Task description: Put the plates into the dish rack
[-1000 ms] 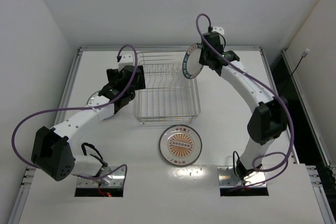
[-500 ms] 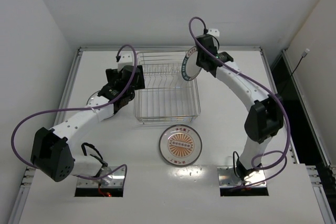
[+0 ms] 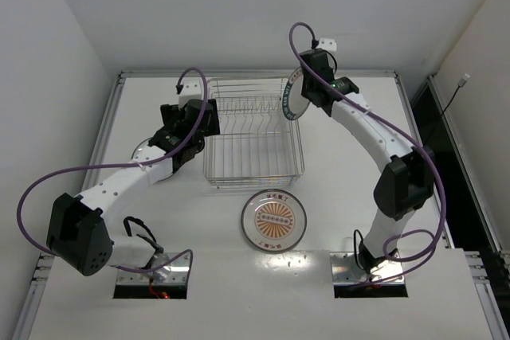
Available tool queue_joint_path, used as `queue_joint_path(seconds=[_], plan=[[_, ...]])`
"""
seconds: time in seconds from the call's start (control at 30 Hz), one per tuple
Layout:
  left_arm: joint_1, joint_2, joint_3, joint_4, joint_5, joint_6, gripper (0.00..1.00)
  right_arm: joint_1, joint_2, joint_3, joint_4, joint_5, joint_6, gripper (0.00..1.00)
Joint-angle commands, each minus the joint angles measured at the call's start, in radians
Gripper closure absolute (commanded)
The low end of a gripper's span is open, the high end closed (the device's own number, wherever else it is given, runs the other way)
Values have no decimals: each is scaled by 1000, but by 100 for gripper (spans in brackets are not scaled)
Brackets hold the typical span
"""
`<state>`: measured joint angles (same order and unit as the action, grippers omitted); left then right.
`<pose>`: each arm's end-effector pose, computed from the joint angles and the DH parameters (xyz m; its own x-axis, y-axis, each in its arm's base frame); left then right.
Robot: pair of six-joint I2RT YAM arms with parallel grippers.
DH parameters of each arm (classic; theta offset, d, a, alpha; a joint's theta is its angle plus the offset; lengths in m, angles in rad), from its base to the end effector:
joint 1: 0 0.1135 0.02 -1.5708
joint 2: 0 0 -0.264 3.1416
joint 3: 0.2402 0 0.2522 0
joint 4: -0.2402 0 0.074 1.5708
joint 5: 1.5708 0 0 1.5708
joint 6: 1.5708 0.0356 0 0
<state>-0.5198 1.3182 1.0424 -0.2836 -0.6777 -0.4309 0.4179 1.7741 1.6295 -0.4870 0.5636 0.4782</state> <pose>0.2648 -0.1258 0.3062 -0.3875 -0.1532 -0.9091 -0.2599 0.9643 -0.0517 0.3809 0.1483 0.3347 -0.4556 0.2233 -0.8617 0.2936 0.9515 0.0914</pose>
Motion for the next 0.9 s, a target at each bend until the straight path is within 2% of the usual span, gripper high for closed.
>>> queue_joint_path(seconds=[0.0,0.17,0.4,0.43,0.57,0.63,0.67,0.7,0.73,0.8,0.87], plan=[[3,-31,4,14,-11,-14,1,8,11,15,54,-8,-15,100],[3,-31,4,14,-11,-14,1,67,88,36,70,54,-59,100],[3,-31,4,14,-11,-14,1,145,191,115,-1,128,-96,99],[3,-31,4,23,-11,-14,1,154,191,115,-1,118,-87,93],[3,-22,-5,23,-11,-14,1,154,160,115,-33,98,-66,87],[3,-22,-5,23,-11,-14,1,144,124,104,-45,85,-55,79],[3,-22,-5,23,-11,-14,1,144,73,90,-56,55,-44,68],[3,-22,-5,23,-11,-14,1,144,42,75,-83,55,-44,64],[3,-22,-5,23,-20,-14,1,134,6,63,-97,45,-35,49],[3,-22,-5,23,-20,-14,1,134,-135,-9,-123,-2,-35,36],[3,-22,-5,23,-20,-14,1,108,-246,-84,-124,-172,-35,26]])
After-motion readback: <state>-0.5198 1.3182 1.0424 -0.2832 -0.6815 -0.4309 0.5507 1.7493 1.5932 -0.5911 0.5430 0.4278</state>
